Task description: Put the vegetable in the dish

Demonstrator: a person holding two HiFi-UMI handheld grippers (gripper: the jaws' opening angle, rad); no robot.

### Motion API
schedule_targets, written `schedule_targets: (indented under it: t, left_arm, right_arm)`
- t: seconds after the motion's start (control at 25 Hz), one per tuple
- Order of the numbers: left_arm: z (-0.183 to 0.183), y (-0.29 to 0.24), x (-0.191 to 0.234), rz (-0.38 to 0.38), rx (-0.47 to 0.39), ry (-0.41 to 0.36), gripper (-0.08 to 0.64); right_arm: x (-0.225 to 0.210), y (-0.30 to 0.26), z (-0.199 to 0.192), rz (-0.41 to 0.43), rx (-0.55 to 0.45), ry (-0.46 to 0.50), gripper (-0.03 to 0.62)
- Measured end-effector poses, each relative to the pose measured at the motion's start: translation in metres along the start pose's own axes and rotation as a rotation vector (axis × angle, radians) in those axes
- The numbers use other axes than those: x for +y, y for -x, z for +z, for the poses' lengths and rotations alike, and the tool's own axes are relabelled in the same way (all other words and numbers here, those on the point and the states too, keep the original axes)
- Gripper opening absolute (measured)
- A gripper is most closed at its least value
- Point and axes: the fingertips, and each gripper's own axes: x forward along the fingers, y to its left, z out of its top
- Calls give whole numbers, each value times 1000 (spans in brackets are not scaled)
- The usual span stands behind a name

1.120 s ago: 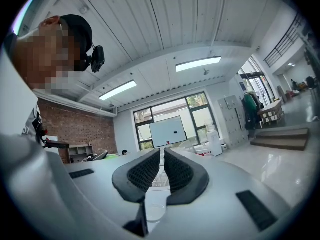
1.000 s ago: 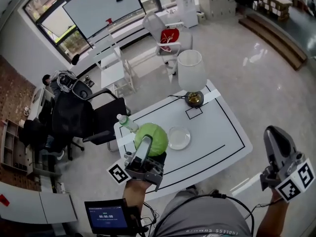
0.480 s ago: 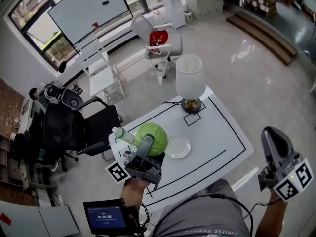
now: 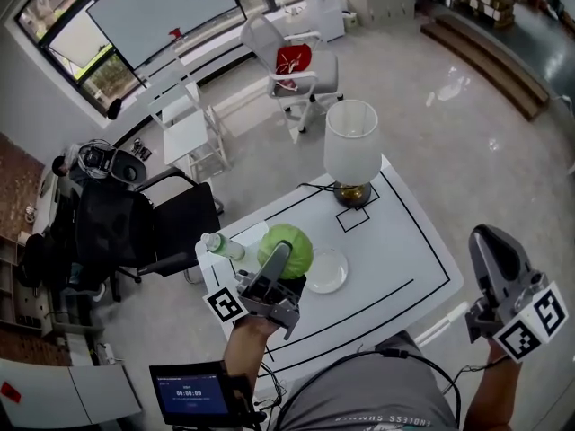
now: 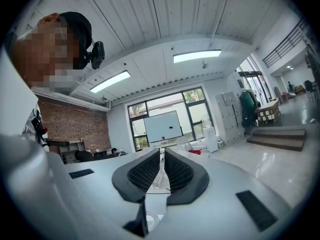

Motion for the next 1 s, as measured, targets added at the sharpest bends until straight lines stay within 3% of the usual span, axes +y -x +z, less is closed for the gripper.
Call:
schedule_targets:
  t: [0.16, 0.76, 0.92, 1.0]
  left_arm:
    - [-9, 5, 36, 75, 23, 35, 291]
    - [-78, 47, 178, 394, 274, 99, 291]
    - [-93, 62, 213, 456, 366, 53, 291]
    - [-103, 67, 226, 471, 402, 76, 291]
  right_arm:
    - [-8, -15, -6, 17, 22, -6, 14]
    - [-35, -26, -25, 23, 75, -42, 14]
    - [-40, -29, -31, 22, 87, -50, 14]
    - [-42, -30, -34, 20, 94, -53, 14]
